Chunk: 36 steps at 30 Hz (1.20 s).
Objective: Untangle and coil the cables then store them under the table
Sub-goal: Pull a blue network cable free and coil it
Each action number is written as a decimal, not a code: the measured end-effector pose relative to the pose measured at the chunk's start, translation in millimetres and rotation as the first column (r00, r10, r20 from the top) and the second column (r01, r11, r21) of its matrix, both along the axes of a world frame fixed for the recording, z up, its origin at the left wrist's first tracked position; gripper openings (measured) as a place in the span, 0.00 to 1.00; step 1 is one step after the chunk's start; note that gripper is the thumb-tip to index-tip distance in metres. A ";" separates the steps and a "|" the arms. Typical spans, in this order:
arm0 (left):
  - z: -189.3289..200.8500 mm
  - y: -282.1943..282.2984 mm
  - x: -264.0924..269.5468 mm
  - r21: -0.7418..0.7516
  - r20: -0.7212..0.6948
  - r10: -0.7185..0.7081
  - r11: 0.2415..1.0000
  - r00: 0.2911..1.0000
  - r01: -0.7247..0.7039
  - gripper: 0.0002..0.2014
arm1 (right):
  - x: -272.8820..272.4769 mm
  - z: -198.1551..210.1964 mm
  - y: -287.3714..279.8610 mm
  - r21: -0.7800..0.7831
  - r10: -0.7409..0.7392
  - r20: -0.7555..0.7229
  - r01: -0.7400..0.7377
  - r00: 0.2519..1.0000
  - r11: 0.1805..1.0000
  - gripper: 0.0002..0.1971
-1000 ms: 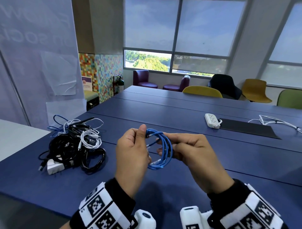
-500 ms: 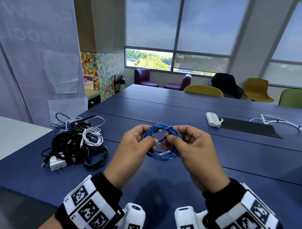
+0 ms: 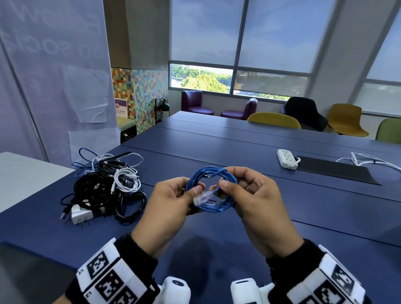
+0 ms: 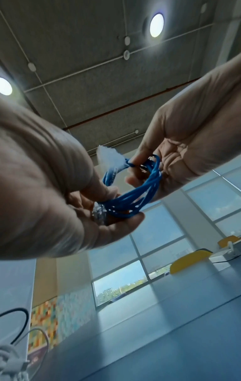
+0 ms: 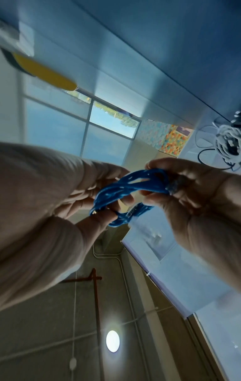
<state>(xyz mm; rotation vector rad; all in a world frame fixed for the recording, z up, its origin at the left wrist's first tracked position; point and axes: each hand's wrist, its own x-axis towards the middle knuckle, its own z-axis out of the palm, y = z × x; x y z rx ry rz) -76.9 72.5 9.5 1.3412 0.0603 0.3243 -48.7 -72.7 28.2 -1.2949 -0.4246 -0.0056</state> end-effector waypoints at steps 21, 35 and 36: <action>14.1 9.8 -10.3 -0.342 -0.061 -0.083 0.938 0.995 0.058 0.08 | 1.0 7.0 -6.4 -0.202 0.200 0.040 -0.188 0.979 0.961 0.18; 1.5 40.5 -12.0 -0.348 -0.109 0.010 0.936 0.994 -0.048 0.08 | 9.0 -10.4 18.1 -0.323 0.132 0.049 -0.109 0.990 0.940 0.14; -0.1 45.4 -11.1 -0.322 -0.118 0.016 0.945 0.993 -0.054 0.09 | 12.1 -12.3 23.9 -0.331 0.113 0.052 -0.090 0.992 0.939 0.13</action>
